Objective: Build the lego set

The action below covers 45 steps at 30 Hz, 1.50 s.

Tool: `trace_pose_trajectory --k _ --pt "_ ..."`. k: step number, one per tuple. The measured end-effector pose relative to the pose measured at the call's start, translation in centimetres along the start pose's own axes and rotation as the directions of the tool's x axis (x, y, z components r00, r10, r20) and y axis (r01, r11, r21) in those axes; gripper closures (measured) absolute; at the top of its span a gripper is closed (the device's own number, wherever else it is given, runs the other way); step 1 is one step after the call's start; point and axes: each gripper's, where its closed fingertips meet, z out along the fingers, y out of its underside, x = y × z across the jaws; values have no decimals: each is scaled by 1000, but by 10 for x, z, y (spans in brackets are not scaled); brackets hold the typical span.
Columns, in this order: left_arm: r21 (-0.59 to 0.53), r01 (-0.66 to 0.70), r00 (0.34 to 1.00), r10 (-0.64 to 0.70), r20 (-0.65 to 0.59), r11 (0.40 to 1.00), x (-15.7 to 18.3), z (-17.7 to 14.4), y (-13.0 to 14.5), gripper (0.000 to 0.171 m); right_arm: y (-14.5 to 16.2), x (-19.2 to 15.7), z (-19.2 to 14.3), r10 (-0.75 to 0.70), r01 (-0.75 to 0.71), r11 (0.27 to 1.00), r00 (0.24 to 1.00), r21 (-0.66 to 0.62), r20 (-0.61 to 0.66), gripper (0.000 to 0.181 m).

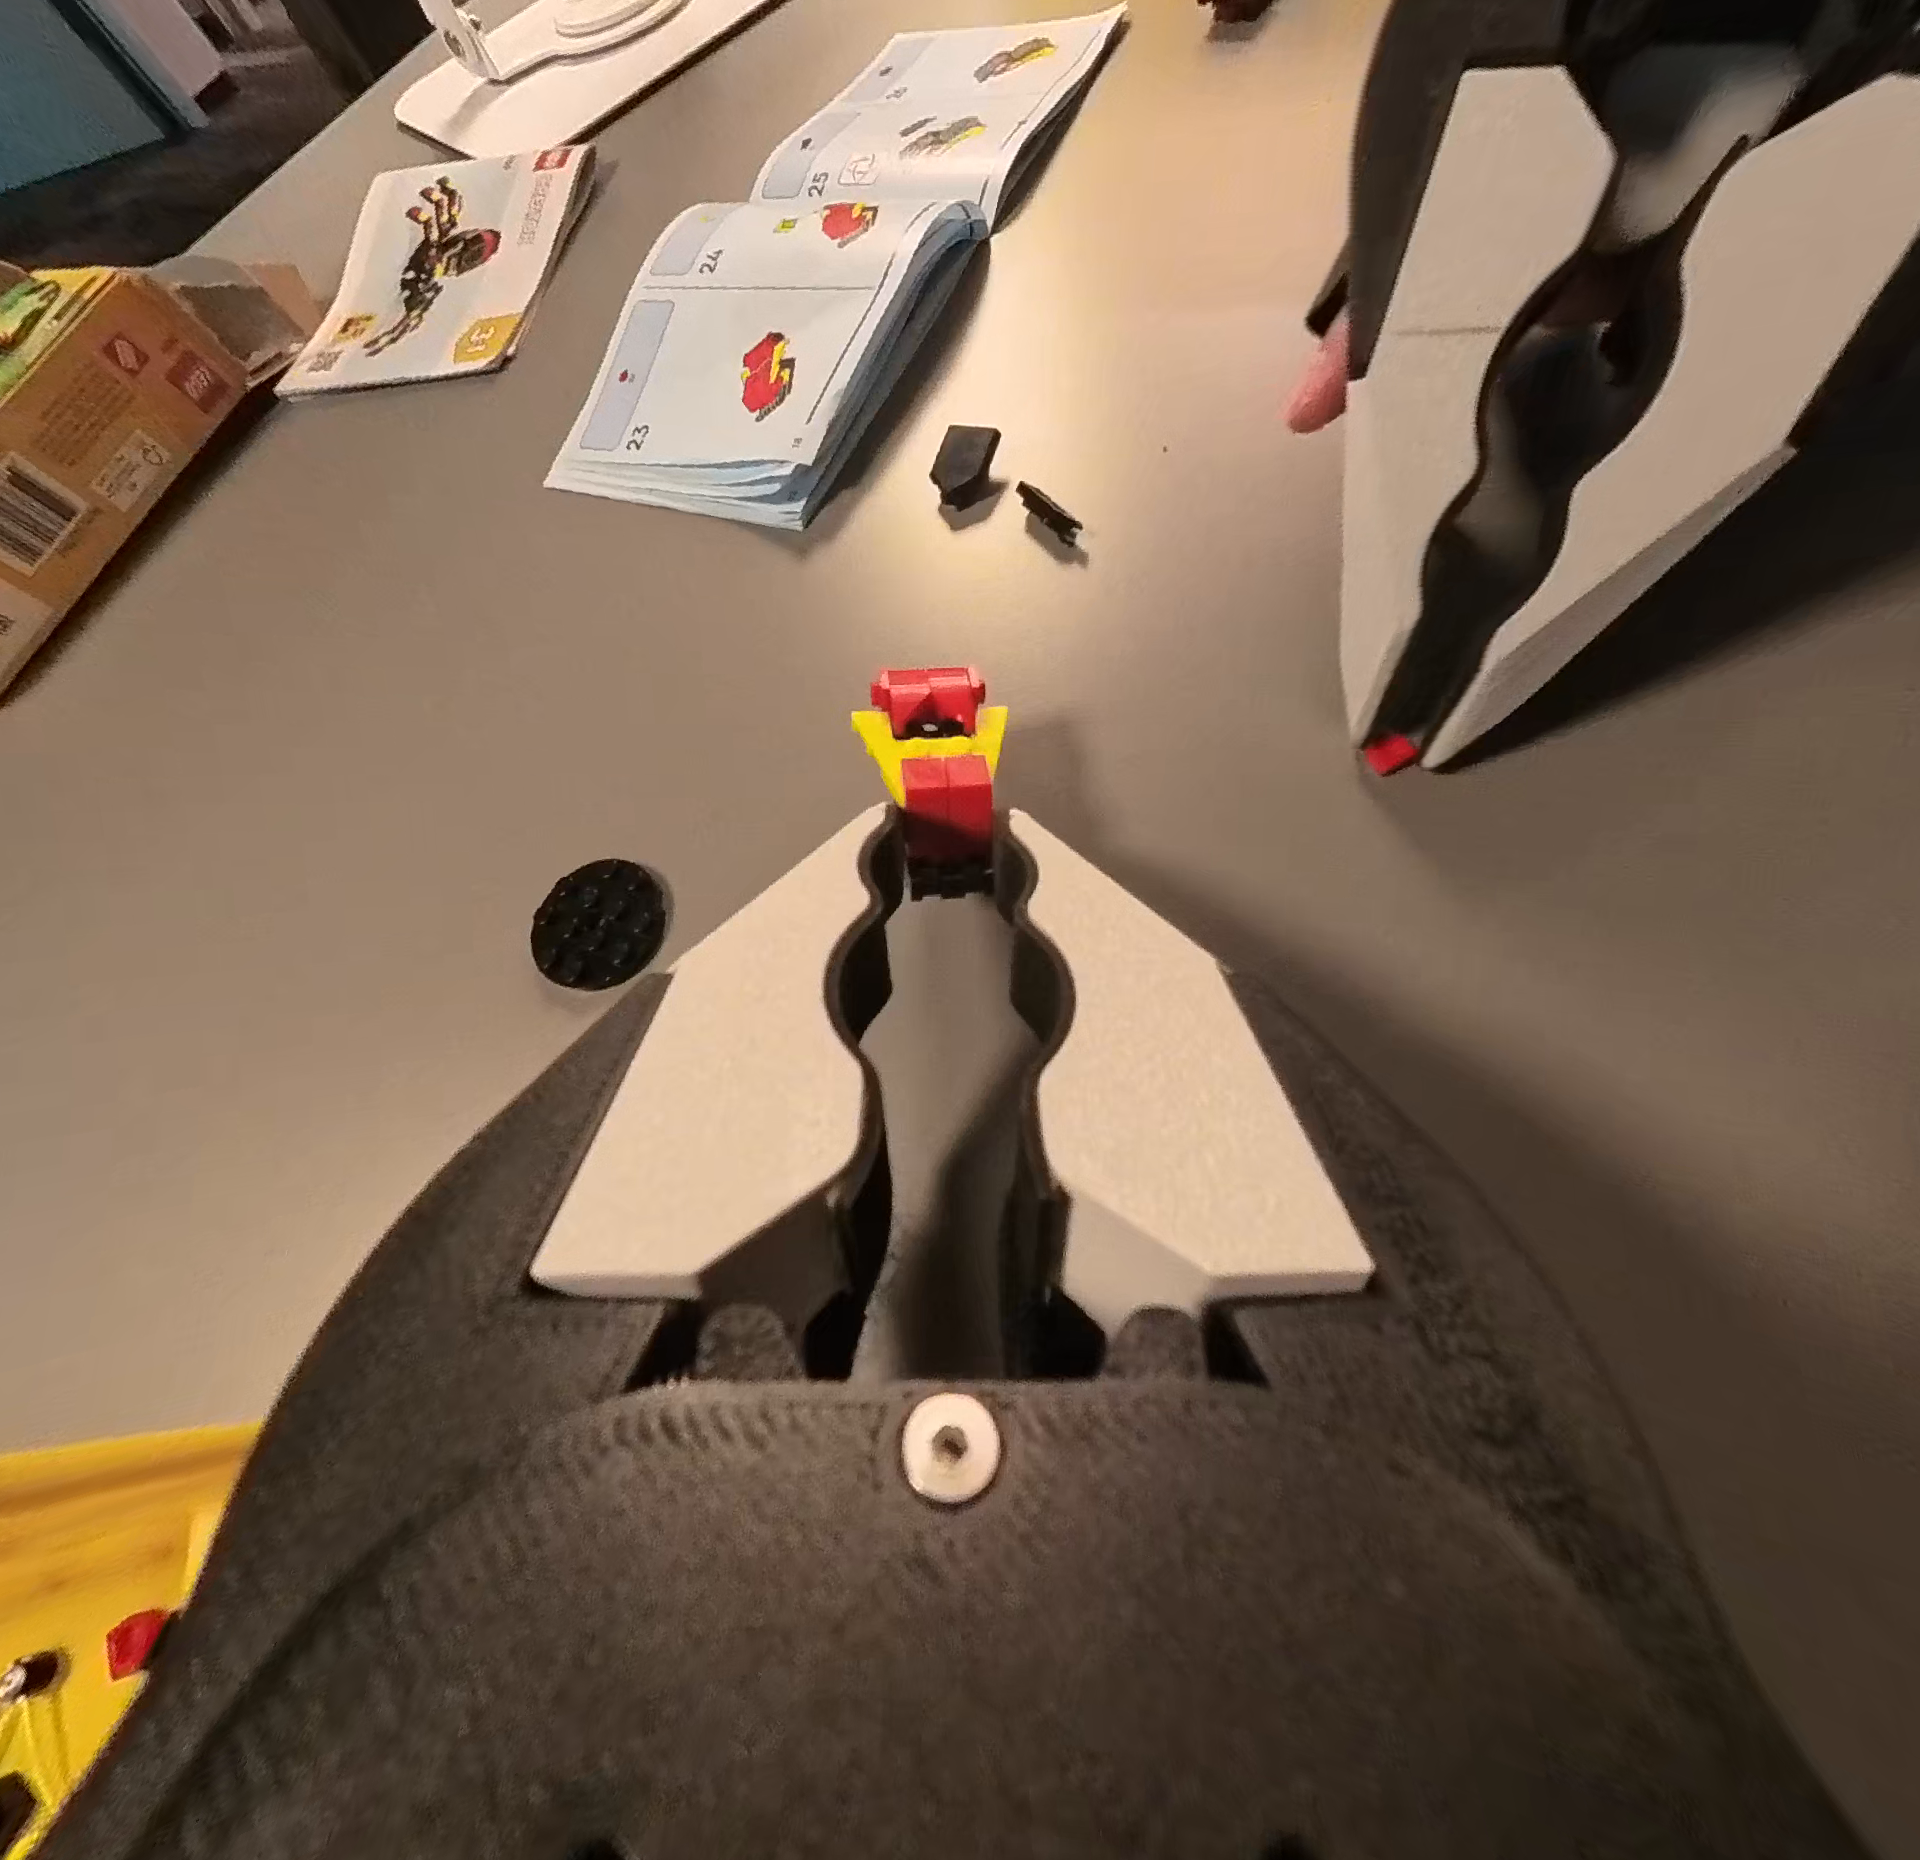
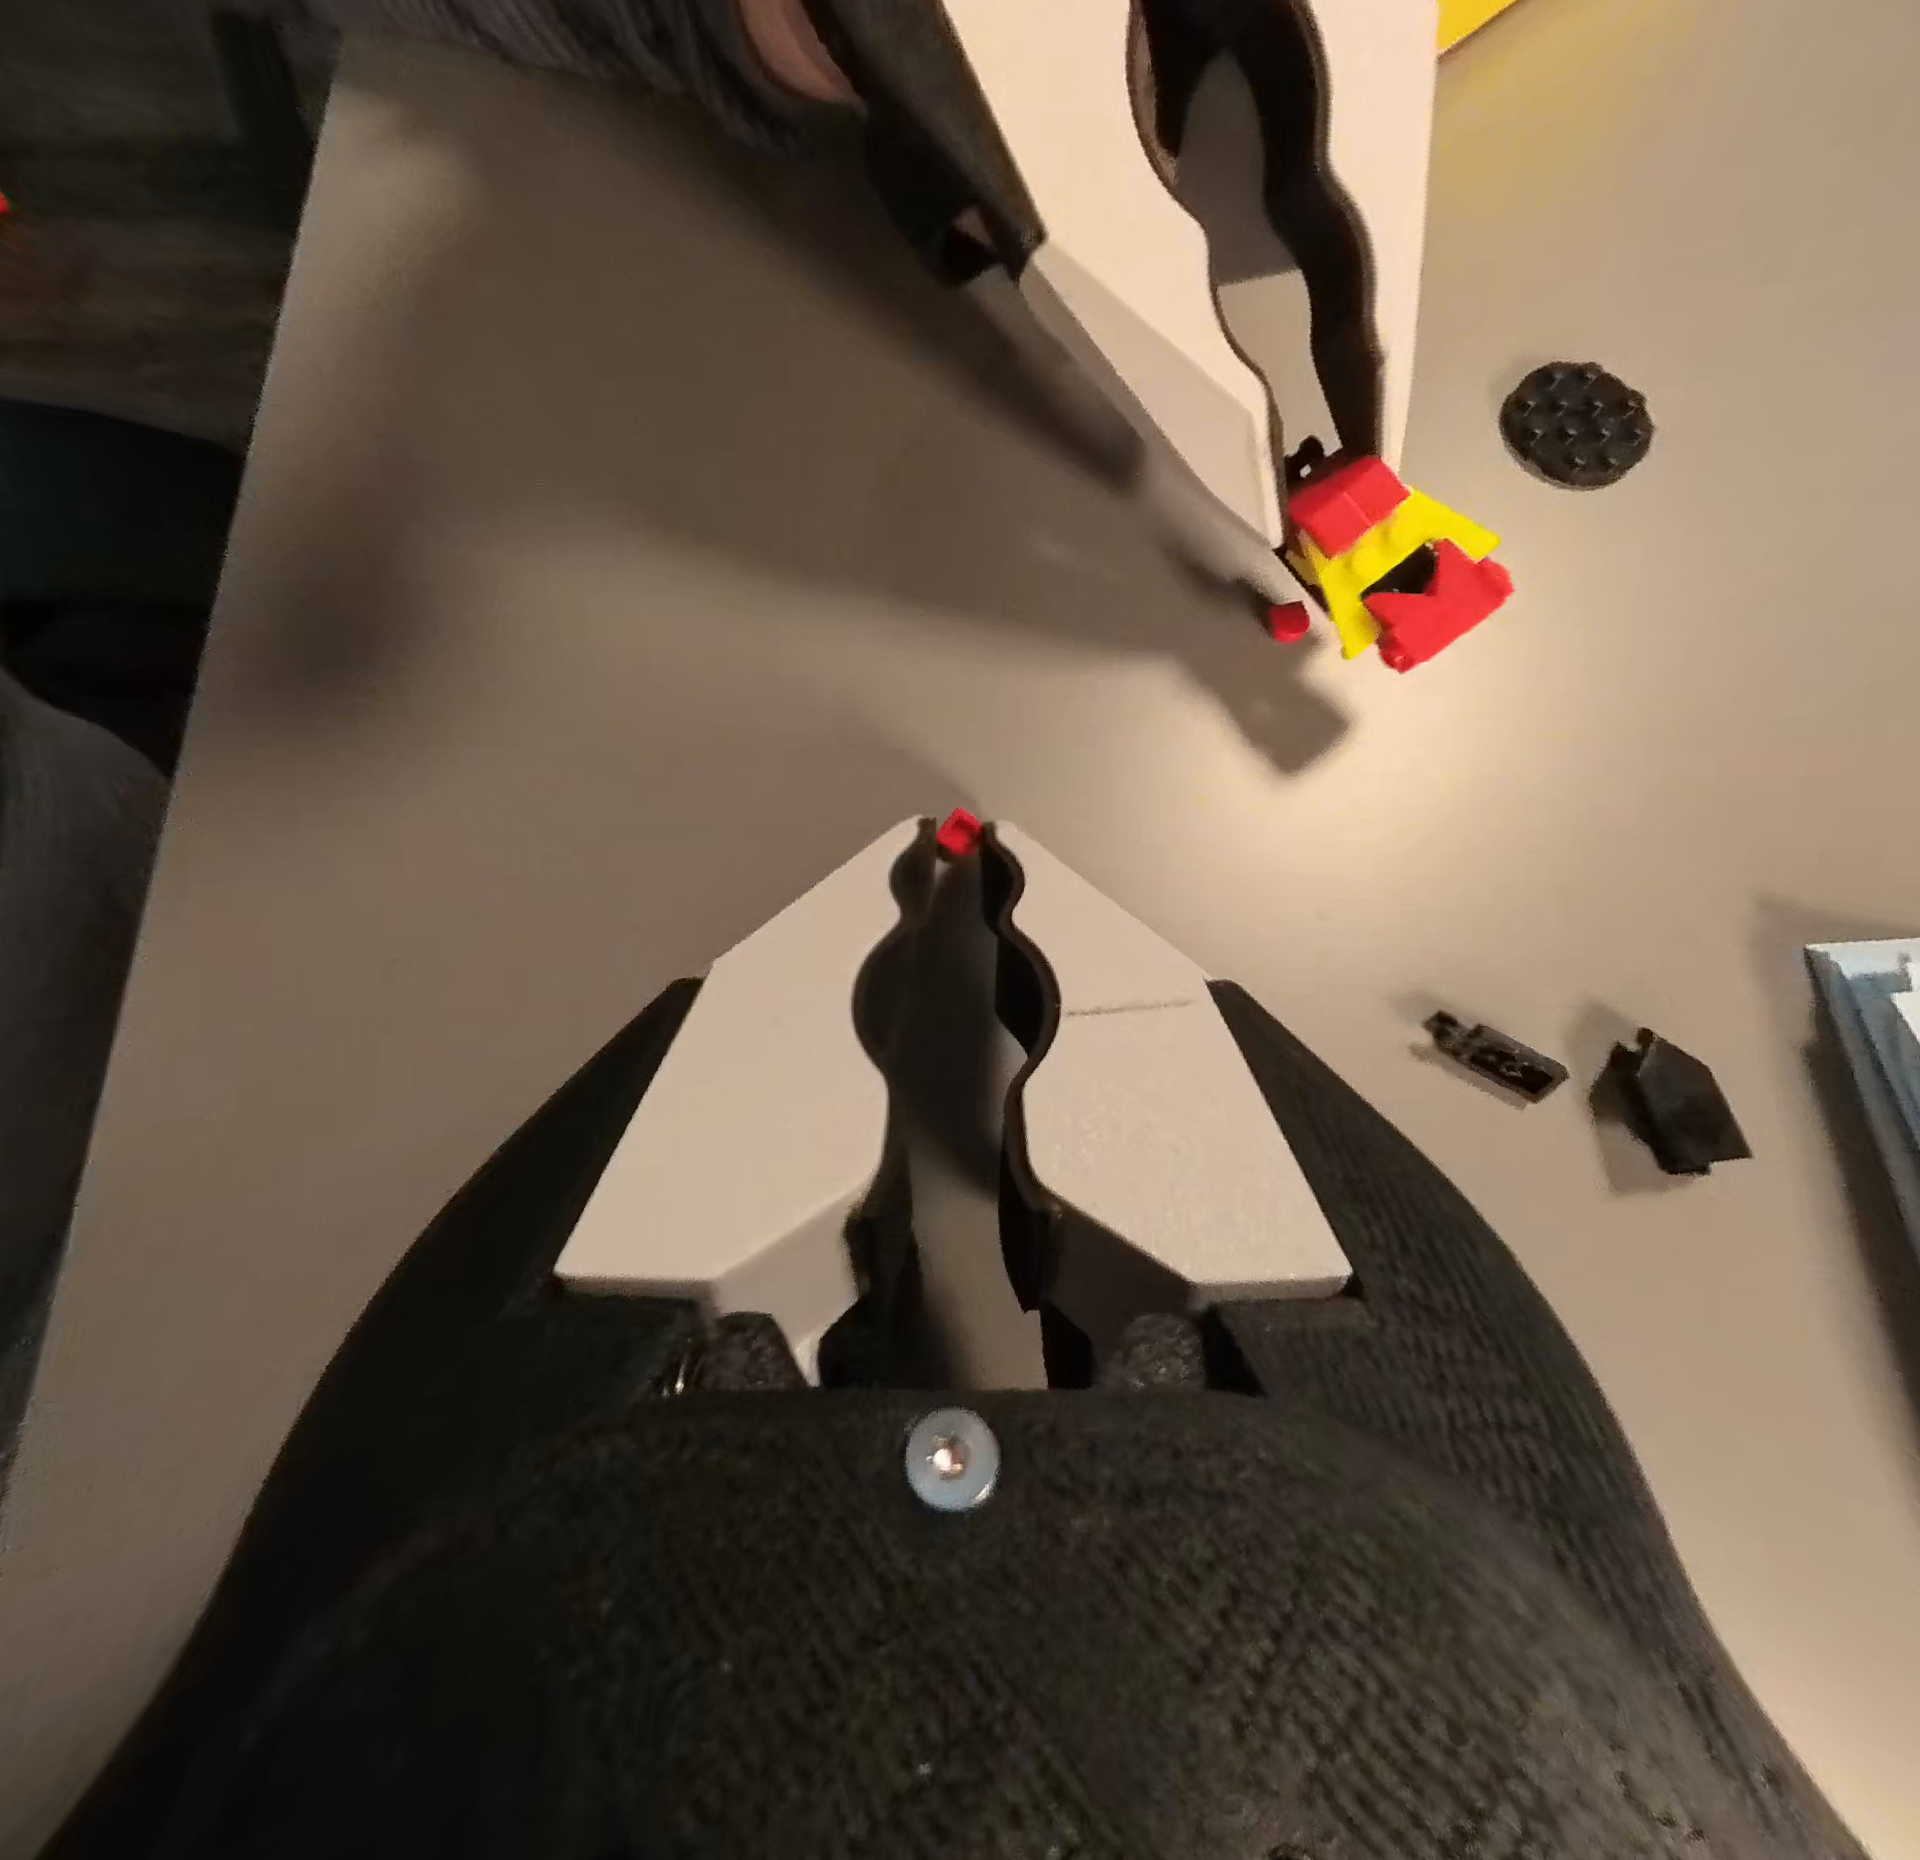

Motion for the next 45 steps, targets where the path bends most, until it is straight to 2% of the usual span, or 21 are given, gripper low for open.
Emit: trace_pose_trajectory --k 3,5,7,10,13,15,17,20,21,24,26,30,35,38,45 --pt "13 -14 1000 15 -1 1000 3 -1 -2 155 1 20 -8 -107 114 993 973 24 -205 176" --pt "21 -11 1000 12 -25 1000 8 -2 -4 155 0 35 -24 -190 219 975 915 43 -357 175" --pt "59 22 994 -15 -110 998 22 -3 -12 155 -4 48 -44 -285 352 935 829 52 -482 176" --pt "51 106 972 -92 -215 993 43 4 -25 155 -12 61 -74 -453 574 819 626 -18 -635 176" --pt "-8 43 982 -44 -184 999 54 19 -22 155 -7 67 -93 -558 713 693 434 -109 -708 175" --pt "-76 -31 991 21 -131 997 54 29 -14 155 3 72 -96 -608 744 647 370 -168 -703 175" --pt "-81 -85 993 78 -89 993 52 33 -15 155 9 74 -99 -643 770 604 322 -203 -695 175" --pt "-81 -98 995 100 19 992 39 31 -20 115 14 75 -100 -674 797 562 287 -220 -681 176" --pt "-36 -102 993 104 49 994 36 29 -29 113 13 73 -100 -679 808 548 279 -217 -679 176" --pt "189 -126 991 117 58 974 47 25 -74 124 11 62 -96 -706 851 487 251 -196 -662 176" --pt "253 -103 995 101 23 962 58 32 -91 137 11 55 -93 -727 875 443 223 -195 -650 176" --pt "200 -22 997 37 -72 979 69 55 -91 143 8 48 -95 -715 890 431 239 -145 -657 176" --pt "223 68 985 -30 -168 973 77 52 -102 154 6 35 -93 -732 915 387 230 -113 -642 176" --pt "236 96 975 -44 -217 967 82 49 -104 168 5 33 -94 -731 918 382 229 -107 -643 176" --pt "217 135 962 -75 -264 967 84 49 -99 162 5 30 -92 -740 923 370 223 -108 -634 176"
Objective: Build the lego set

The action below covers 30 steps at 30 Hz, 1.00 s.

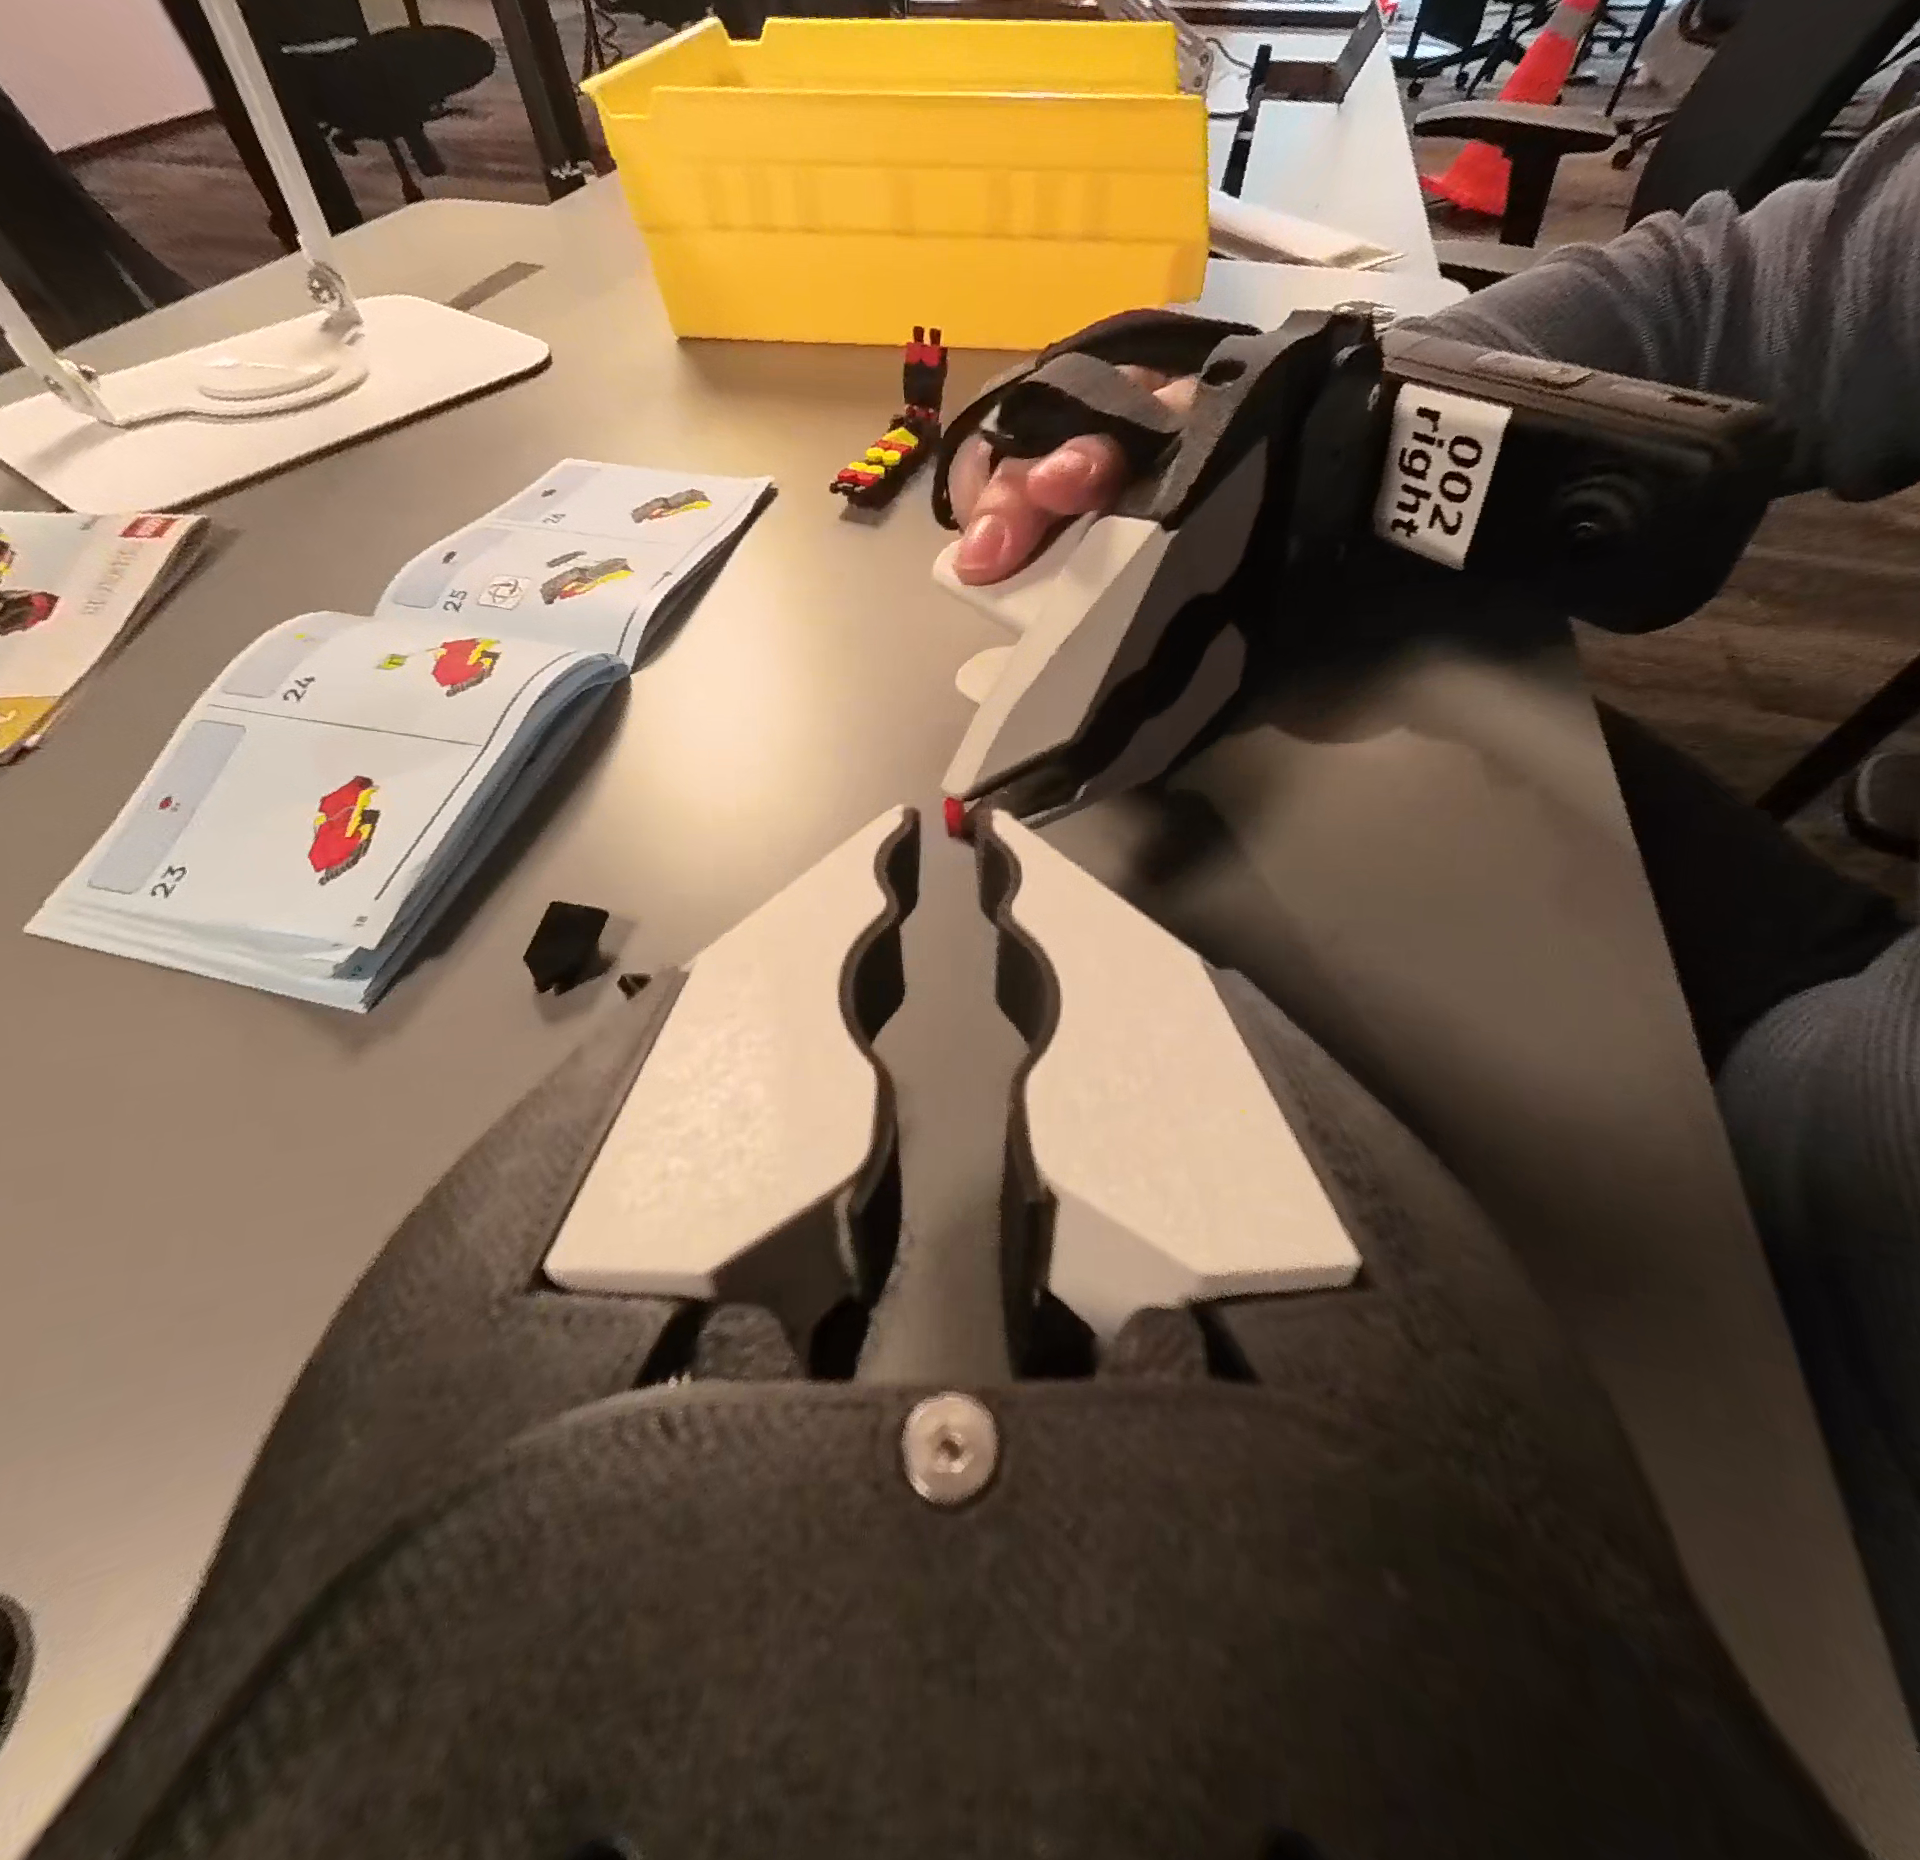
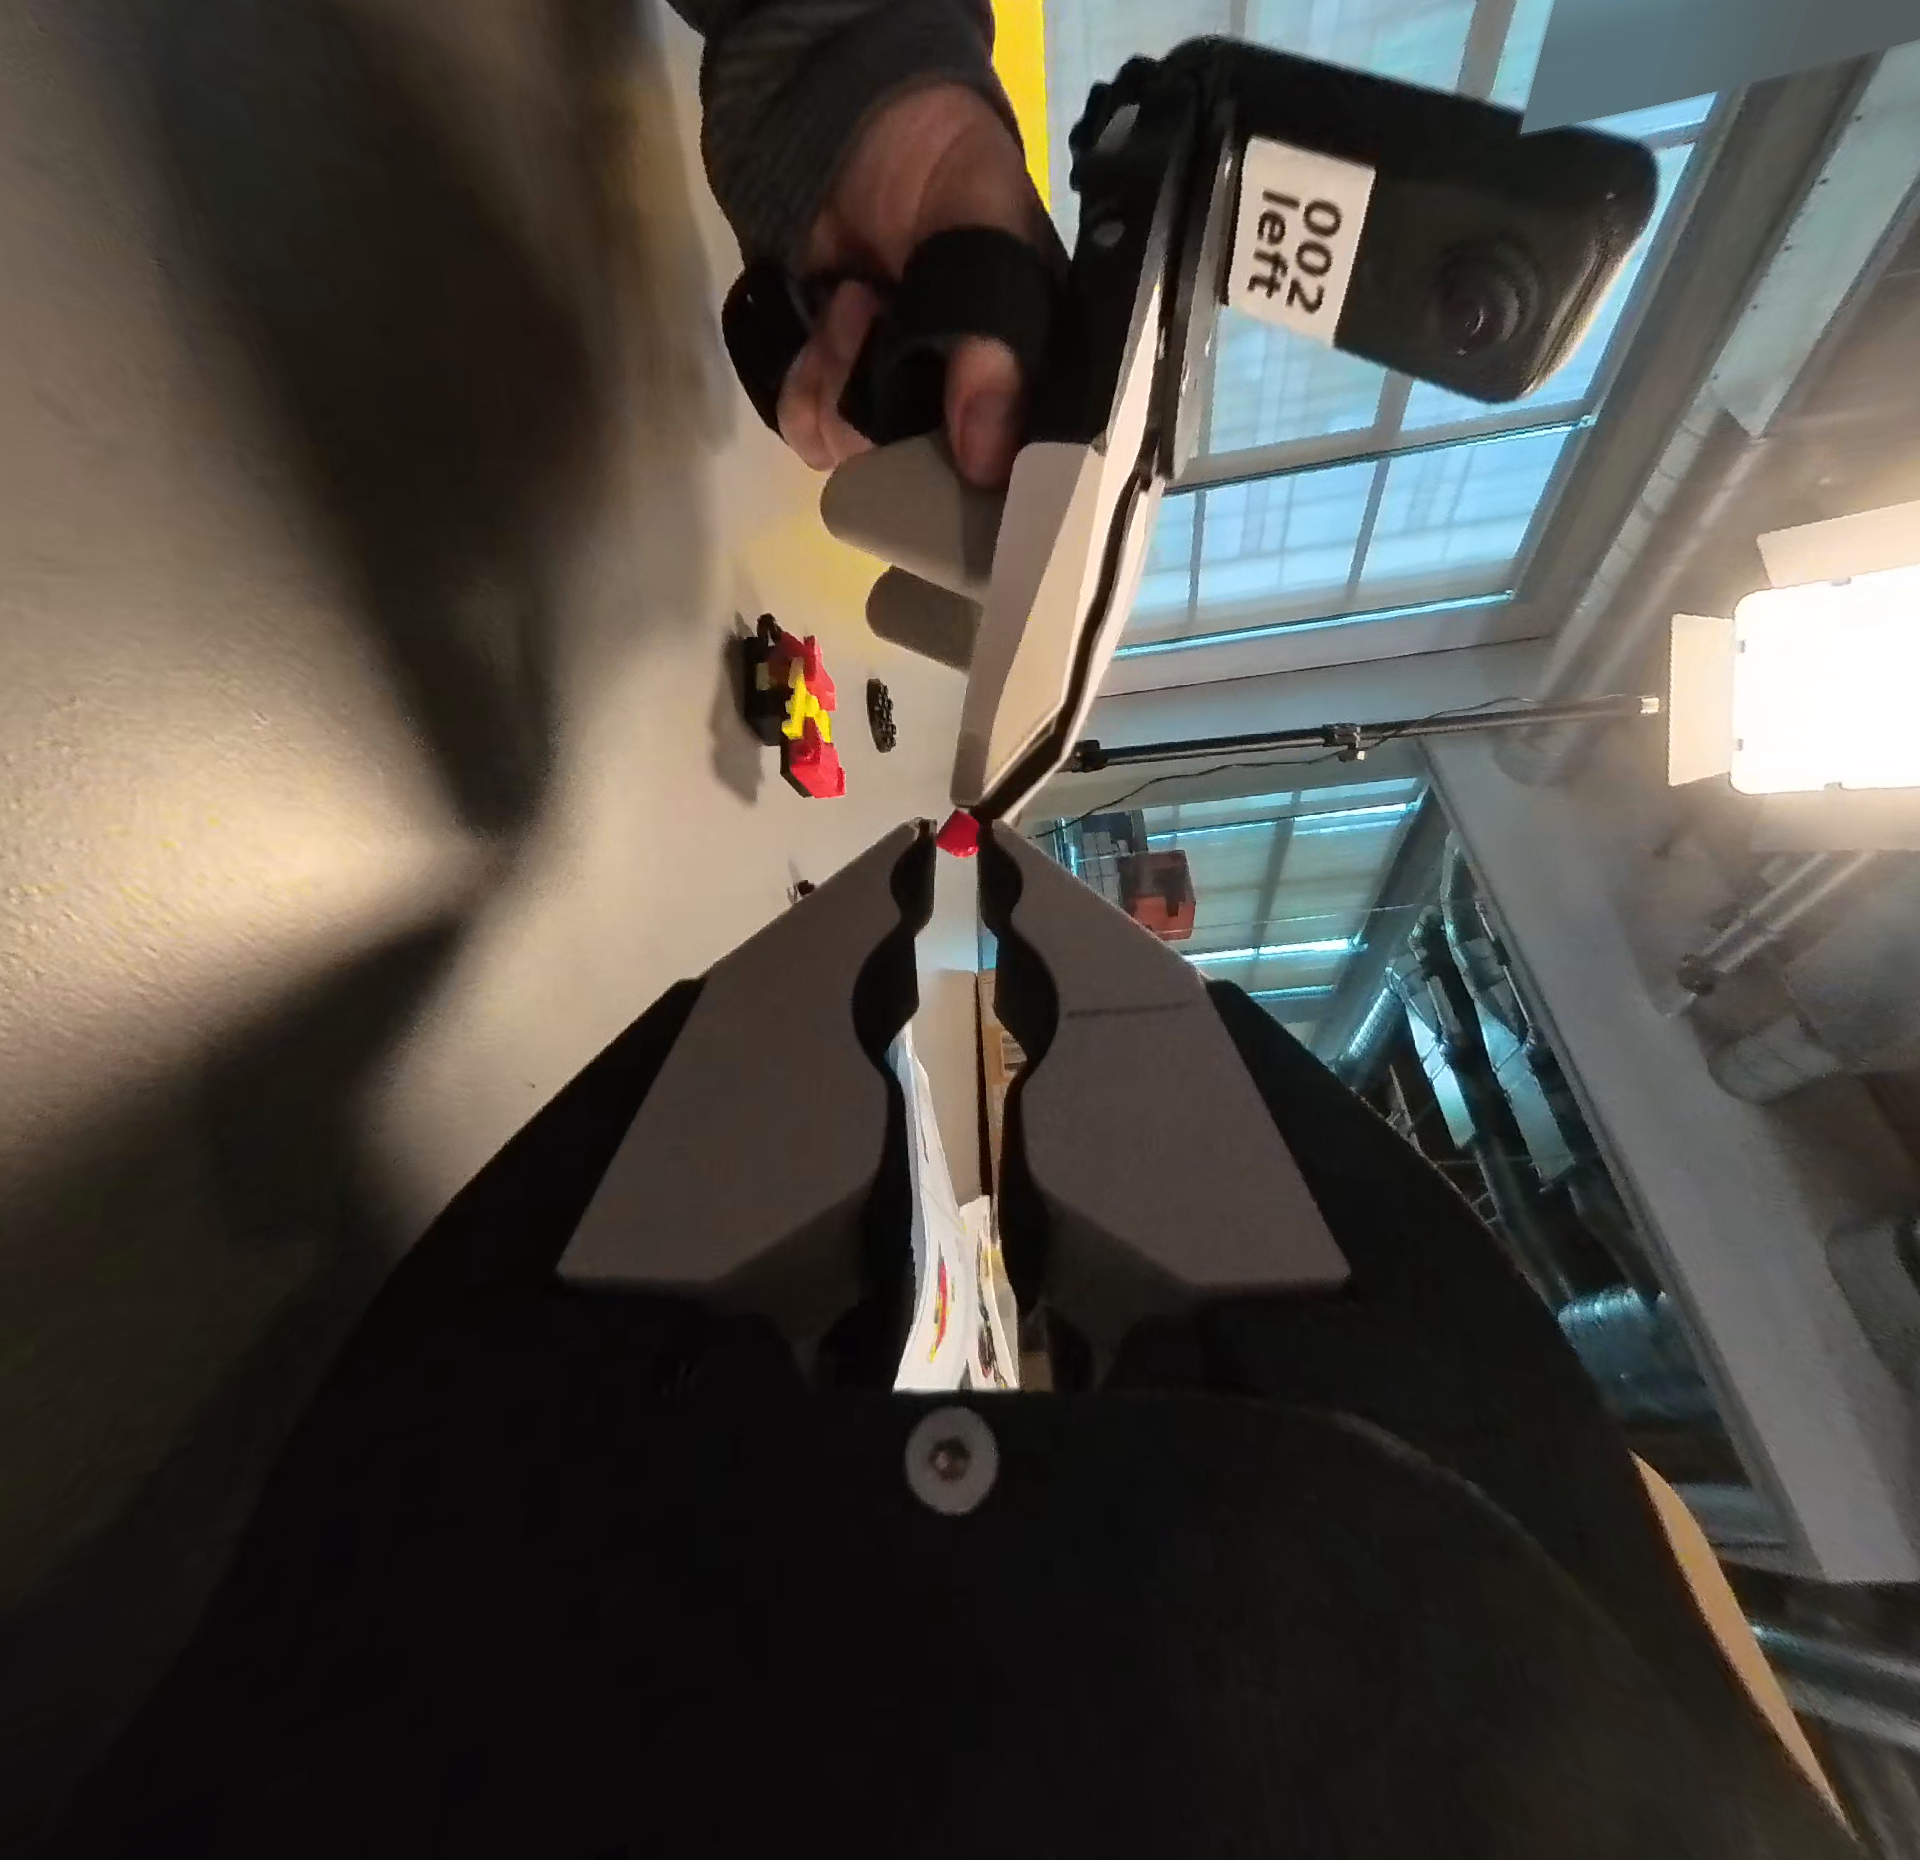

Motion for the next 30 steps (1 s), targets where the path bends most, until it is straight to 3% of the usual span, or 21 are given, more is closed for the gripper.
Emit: trace_pose_trajectory --k 6,8,10,12,14,16,30 --pt "-38 10 999 -11 -39 999 6 2 5 169 -5 -2 -1 8 -8 1000 1000 21 16 176" --pt "-8 -24 1000 24 -6 1000 2 0 0 169 -9 7 -3 139 -139 988 990 63 5 171" --pt "30 -76 997 76 23 997 -1 -5 -5 169 -10 18 -6 407 -411 906 911 104 60 166" --pt "88 -103 995 102 14 991 2 -9 -11 169 -15 22 -9 633 -657 743 752 129 185 168" --pt "120 -108 994 110 -8 987 5 -11 -15 169 -17 24 -10 743 -783 610 618 119 256 171" --pt "126 -112 993 117 -31 986 9 -11 -15 169 -17 23 -9 781 -828 551 556 104 283 174" --pt "78 -222 973 226 -54 972 21 -5 -4 169 -22 10 -8 771 -830 557 529 27 356 181"
